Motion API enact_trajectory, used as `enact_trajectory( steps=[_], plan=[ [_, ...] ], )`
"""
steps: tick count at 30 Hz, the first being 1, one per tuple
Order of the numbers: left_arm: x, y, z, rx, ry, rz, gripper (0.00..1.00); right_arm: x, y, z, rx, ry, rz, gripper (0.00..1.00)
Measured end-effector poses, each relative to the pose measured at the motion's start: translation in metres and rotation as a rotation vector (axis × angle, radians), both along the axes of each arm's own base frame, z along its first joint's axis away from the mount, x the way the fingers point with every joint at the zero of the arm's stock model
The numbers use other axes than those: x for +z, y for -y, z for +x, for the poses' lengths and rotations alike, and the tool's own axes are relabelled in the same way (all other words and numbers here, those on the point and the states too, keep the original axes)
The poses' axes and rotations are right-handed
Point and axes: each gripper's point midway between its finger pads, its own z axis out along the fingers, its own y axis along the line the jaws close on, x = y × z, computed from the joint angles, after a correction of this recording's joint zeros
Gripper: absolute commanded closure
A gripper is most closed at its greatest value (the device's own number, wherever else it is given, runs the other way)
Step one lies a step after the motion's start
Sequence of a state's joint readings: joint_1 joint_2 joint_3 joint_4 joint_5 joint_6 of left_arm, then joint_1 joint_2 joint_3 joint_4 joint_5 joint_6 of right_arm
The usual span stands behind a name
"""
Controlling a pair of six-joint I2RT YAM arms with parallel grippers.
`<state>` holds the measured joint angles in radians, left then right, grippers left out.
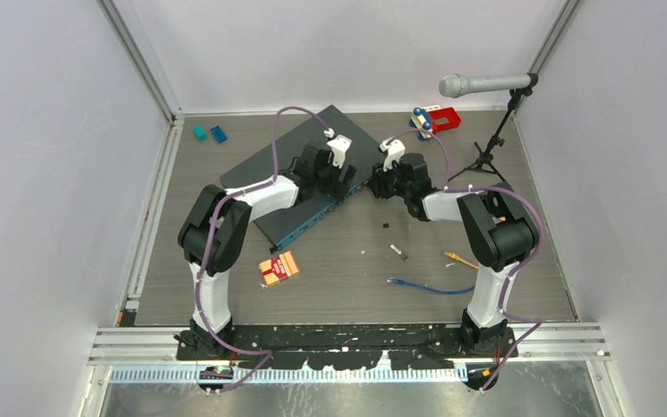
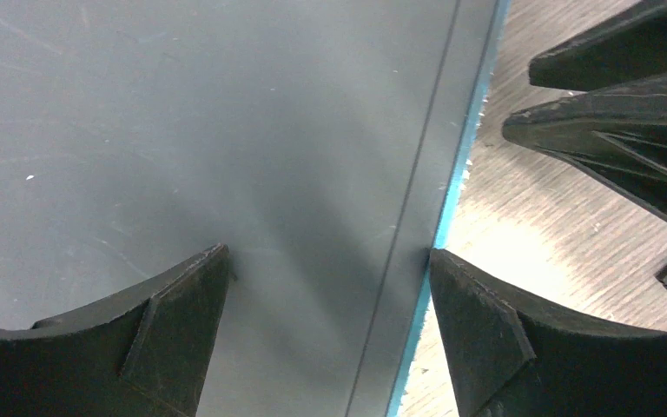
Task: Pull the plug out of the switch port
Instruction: Move the switch port to the center of the board.
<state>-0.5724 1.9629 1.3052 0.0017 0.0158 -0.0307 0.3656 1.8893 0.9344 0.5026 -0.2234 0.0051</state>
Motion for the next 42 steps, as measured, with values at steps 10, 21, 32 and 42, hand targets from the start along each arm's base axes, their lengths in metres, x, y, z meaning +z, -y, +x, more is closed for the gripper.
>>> enact_trajectory(
  steps=[10,21,32,42],
  plan=[
    [0.002,-0.022,0.015,0.050,-0.006,-0.026,0.13,0.003,-0.006,-0.001,-0.035,-0.022,0.055,0.57],
    [0.001,-0.022,0.015,0.046,-0.010,-0.031,0.13,-0.009,0.002,-0.023,-0.101,-0.092,0.120,0.50],
    [0.002,-0.023,0.014,0.025,-0.009,-0.032,0.11,-0.009,-0.002,-0.030,-0.121,-0.117,0.195,0.50],
    [0.009,-0.034,-0.006,-0.084,-0.049,0.005,0.08,-0.019,-0.004,-0.042,-0.080,-0.178,0.171,0.48]
  ],
)
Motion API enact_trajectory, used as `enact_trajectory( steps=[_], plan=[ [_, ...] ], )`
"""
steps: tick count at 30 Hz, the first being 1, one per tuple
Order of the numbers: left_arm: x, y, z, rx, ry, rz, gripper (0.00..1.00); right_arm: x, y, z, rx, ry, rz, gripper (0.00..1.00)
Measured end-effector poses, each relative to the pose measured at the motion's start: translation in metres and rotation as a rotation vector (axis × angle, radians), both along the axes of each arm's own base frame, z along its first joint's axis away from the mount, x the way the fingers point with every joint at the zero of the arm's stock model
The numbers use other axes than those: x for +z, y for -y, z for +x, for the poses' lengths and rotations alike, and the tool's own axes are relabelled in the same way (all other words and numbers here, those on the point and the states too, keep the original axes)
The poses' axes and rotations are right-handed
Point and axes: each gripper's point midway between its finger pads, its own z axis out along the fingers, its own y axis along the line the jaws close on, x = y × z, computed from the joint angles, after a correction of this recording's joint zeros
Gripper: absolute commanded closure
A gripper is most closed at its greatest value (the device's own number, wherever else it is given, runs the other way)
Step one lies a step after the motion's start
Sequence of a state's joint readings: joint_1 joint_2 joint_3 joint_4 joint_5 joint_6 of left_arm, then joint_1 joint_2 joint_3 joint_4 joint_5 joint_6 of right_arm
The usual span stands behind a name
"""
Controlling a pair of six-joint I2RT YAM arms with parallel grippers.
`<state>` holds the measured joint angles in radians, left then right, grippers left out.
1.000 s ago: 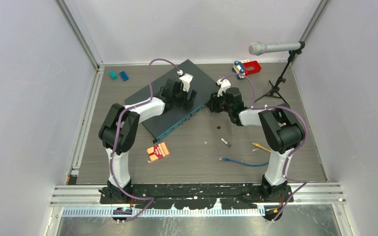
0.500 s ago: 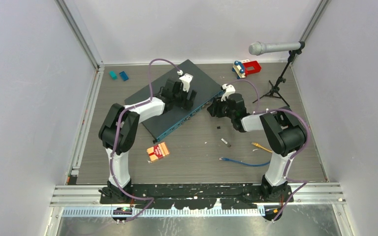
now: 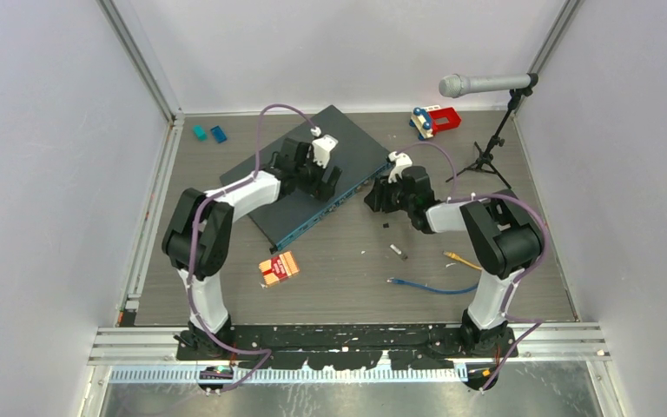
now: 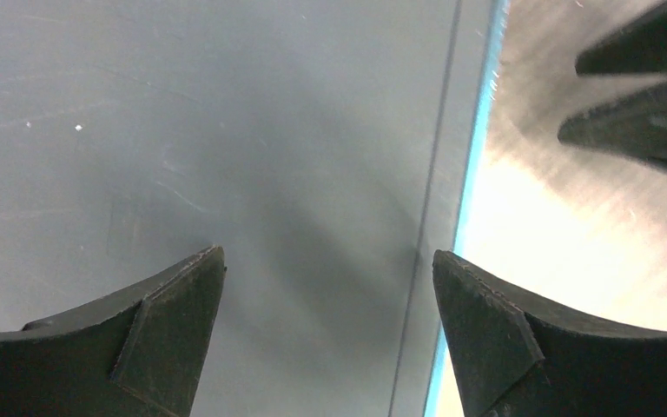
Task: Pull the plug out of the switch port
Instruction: Move the switch port to the center of the board.
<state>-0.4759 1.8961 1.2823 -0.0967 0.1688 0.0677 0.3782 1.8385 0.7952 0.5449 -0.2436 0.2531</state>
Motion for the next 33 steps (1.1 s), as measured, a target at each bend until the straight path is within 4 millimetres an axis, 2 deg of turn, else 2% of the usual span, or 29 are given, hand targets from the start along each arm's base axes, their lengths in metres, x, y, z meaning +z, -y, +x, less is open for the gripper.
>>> enact_trajectory(
  steps=[5,9,13,14,16,23,26,33],
  plan=[
    [0.014,-0.011,-0.034,-0.127,0.001,0.033,0.08,0.017,0.005,-0.001,0.009,0.024,-0.036,0.48],
    [0.035,-0.030,-0.062,-0.204,0.044,0.105,0.08,0.039,0.012,0.009,0.002,0.080,-0.058,0.47],
    [0.047,-0.050,-0.077,-0.221,0.094,0.180,0.07,0.045,0.025,0.022,-0.041,0.094,-0.098,0.43],
    [0.048,-0.054,-0.080,-0.217,0.099,0.193,0.07,0.047,0.028,0.026,-0.055,0.099,-0.107,0.41],
    [0.048,-0.063,-0.087,-0.214,0.106,0.221,0.07,0.054,0.032,0.039,-0.078,0.118,-0.127,0.26],
    [0.045,-0.076,-0.091,-0.193,0.106,0.273,0.07,0.074,0.035,0.088,-0.102,0.181,-0.227,0.22],
    [0.045,-0.078,-0.090,-0.185,0.109,0.281,0.07,0.073,0.034,0.101,-0.087,0.174,-0.274,0.22],
    [0.043,-0.083,-0.087,-0.160,0.112,0.290,0.07,0.065,0.032,0.146,-0.070,0.132,-0.315,0.22]
  ],
)
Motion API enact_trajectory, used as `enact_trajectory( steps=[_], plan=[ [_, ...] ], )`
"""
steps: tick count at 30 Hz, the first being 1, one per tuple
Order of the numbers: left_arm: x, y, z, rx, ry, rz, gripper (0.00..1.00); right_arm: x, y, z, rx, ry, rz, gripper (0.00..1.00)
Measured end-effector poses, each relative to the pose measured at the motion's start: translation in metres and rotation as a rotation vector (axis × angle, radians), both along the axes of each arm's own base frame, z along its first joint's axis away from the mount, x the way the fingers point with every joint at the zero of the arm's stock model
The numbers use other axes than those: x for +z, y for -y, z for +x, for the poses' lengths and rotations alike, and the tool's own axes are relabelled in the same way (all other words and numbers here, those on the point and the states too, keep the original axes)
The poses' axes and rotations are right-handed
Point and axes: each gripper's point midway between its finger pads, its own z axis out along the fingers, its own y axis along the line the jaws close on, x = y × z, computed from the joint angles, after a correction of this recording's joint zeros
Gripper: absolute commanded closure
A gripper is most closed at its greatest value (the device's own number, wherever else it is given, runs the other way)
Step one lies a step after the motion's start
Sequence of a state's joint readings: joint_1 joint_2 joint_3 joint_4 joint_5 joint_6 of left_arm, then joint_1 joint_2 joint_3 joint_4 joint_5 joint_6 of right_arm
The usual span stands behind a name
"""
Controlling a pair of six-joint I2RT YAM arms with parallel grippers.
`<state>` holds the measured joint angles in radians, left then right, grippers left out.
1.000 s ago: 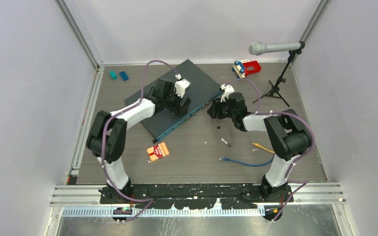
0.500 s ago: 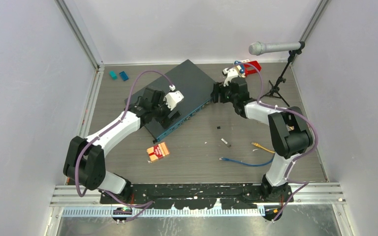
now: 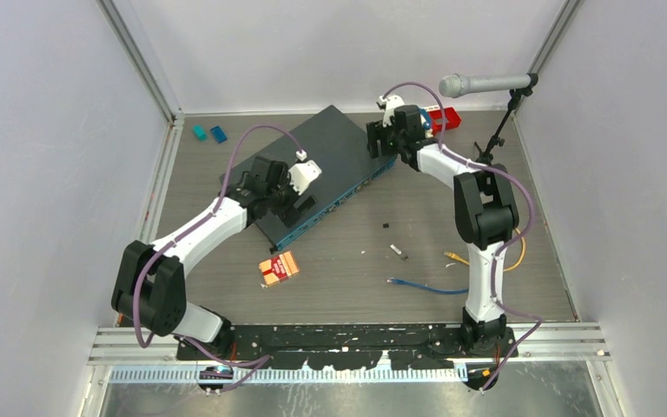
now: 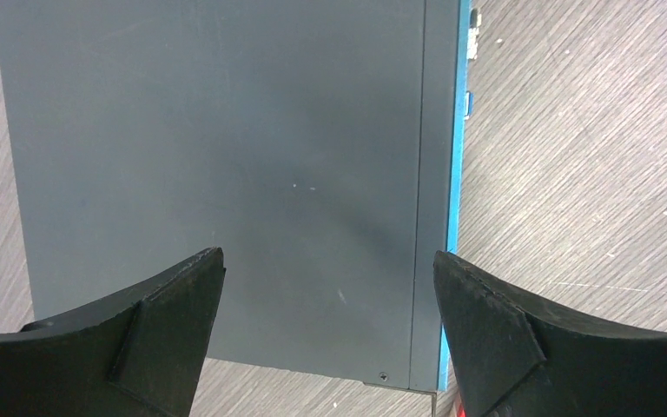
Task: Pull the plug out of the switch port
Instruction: Move the switch port to the center of the board.
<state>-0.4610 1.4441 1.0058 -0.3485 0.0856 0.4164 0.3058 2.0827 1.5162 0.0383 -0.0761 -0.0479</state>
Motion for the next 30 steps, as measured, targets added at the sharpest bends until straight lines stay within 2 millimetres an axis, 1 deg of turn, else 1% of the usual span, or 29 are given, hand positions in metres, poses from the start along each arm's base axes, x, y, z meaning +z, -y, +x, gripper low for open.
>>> enact_trajectory(
  steps=[2,7,10,14,18,22,26,30],
  plan=[
    [-0.004,-0.004,0.000,0.015,-0.005,0.002,0.07,-0.008,0.002,0.008,-0.003,-0.027,-0.007,0.22],
    [-0.010,-0.011,-0.001,0.041,-0.021,0.006,0.07,-0.032,0.006,0.021,-0.010,-0.085,-0.001,0.23],
    [-0.010,-0.013,0.000,0.049,-0.020,0.006,0.07,-0.033,0.005,0.027,-0.005,-0.105,0.039,0.26],
    [-0.009,-0.015,0.002,0.057,-0.013,0.004,0.07,-0.037,-0.002,0.022,0.020,-0.159,0.121,0.32],
    [-0.009,-0.017,0.004,0.065,-0.011,0.005,0.07,-0.040,-0.012,0.014,0.043,-0.221,0.208,0.37],
    [-0.008,-0.020,0.005,0.075,-0.009,0.006,0.07,-0.042,-0.011,0.013,0.032,-0.227,0.255,0.41],
    [-0.008,-0.024,0.007,0.091,-0.007,0.000,0.08,-0.041,-0.011,0.012,0.028,-0.186,0.268,0.43],
    [-0.011,-0.028,0.005,0.109,-0.013,-0.004,0.07,-0.041,-0.017,0.001,0.029,-0.198,0.271,0.44]
  ],
)
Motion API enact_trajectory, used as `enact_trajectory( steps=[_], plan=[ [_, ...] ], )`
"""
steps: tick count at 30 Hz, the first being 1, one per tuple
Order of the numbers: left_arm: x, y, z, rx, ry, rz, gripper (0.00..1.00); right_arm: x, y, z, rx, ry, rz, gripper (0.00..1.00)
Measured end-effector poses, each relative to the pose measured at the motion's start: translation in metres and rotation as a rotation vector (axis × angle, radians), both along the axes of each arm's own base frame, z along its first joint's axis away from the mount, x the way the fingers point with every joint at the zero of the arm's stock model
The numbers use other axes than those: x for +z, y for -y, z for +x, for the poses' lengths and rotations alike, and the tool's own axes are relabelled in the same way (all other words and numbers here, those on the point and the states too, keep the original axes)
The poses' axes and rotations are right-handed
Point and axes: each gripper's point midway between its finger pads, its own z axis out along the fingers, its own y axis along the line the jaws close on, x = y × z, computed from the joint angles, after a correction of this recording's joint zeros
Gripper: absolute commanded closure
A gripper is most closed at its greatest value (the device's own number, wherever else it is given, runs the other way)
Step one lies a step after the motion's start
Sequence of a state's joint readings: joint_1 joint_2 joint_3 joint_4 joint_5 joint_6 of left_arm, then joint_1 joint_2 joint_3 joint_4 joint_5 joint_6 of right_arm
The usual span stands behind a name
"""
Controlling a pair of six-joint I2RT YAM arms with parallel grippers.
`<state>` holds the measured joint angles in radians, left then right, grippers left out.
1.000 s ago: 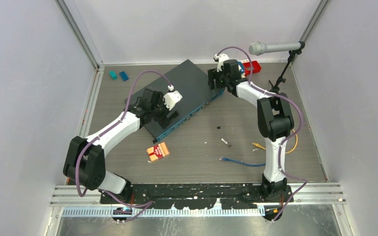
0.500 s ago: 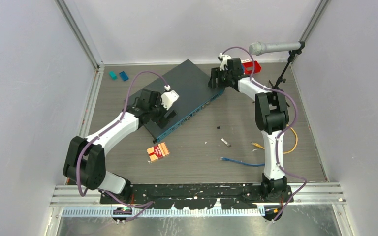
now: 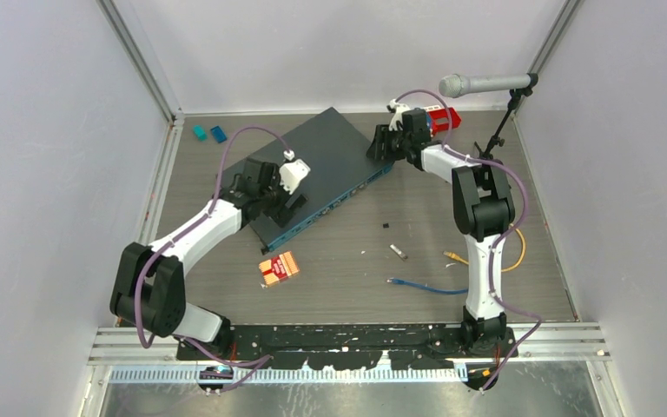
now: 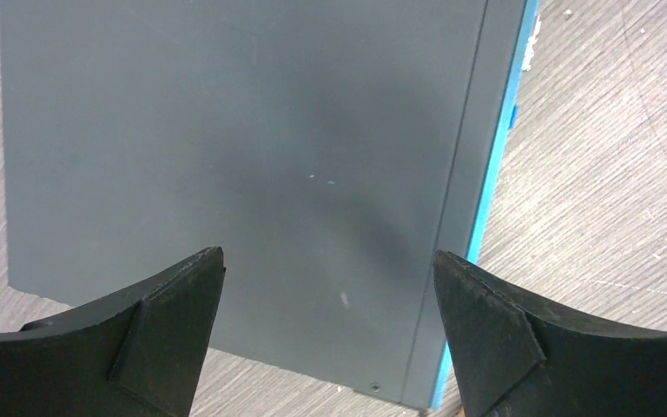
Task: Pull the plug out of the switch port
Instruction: Move the switch port to the center of the board.
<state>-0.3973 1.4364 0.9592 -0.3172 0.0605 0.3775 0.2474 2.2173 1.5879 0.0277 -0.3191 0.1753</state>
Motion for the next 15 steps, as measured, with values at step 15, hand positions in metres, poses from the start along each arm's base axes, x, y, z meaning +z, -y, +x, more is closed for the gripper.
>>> enact_trajectory(
  steps=[15],
  plan=[
    [-0.008,-0.014,-0.020,0.018,0.001,0.019,0.05,-0.001,-0.070,-0.046,0.172,-0.091,0.002,0.42]
  ],
)
